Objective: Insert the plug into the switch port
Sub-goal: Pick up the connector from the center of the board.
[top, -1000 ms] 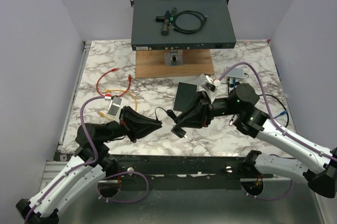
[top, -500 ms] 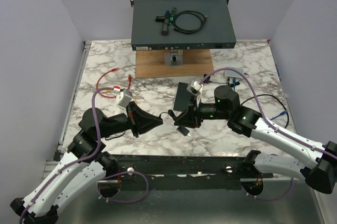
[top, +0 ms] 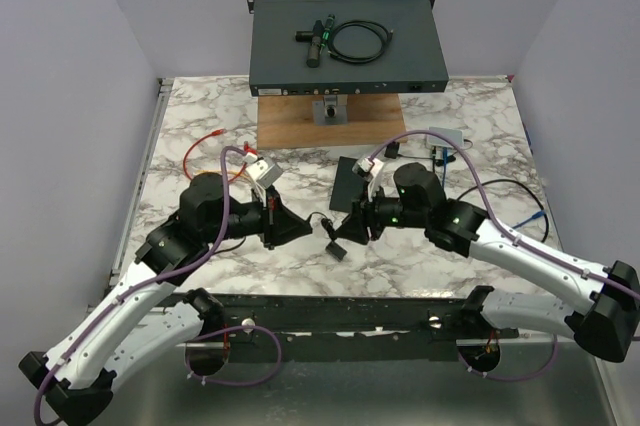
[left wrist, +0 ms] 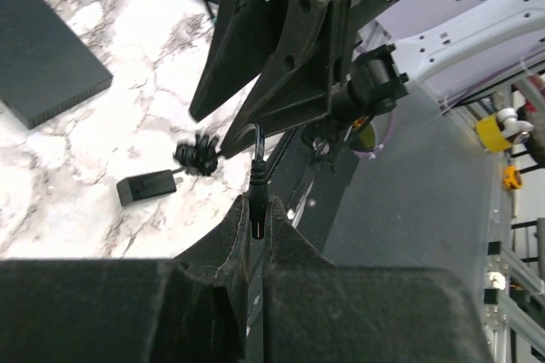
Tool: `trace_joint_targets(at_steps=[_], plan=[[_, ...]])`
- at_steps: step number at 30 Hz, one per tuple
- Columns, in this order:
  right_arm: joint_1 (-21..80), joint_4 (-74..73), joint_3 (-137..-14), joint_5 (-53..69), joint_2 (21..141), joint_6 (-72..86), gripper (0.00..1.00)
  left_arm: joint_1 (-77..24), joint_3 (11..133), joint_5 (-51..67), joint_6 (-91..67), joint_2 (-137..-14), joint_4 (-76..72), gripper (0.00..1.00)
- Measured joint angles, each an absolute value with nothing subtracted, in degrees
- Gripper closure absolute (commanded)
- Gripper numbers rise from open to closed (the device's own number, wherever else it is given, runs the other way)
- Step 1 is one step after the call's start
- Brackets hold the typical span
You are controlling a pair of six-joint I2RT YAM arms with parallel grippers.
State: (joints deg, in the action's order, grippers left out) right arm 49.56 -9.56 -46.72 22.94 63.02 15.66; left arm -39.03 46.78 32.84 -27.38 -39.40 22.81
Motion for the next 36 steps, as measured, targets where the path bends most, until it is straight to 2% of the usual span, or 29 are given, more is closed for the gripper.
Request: trace_joint_targets(at_steps=[11, 25, 36], plan=[[49.6, -21.0, -56.8, 17.0, 60.8, 8.9, 0.47, -39.0, 56.4, 29.1, -18.4, -44.4, 38.6, 1.00], [49.6, -20.6, -60.1, 32.7, 64.0, -7.5, 0.46, -42.2, 60.7, 26.4, -11.6, -48.7, 50.7, 1.00], [50.1, -5.7, -55.6, 46.3, 65.4, -8.1, 0.48, -47.7, 61.5, 26.2, -9.7, -49.4, 52.9, 1.00]])
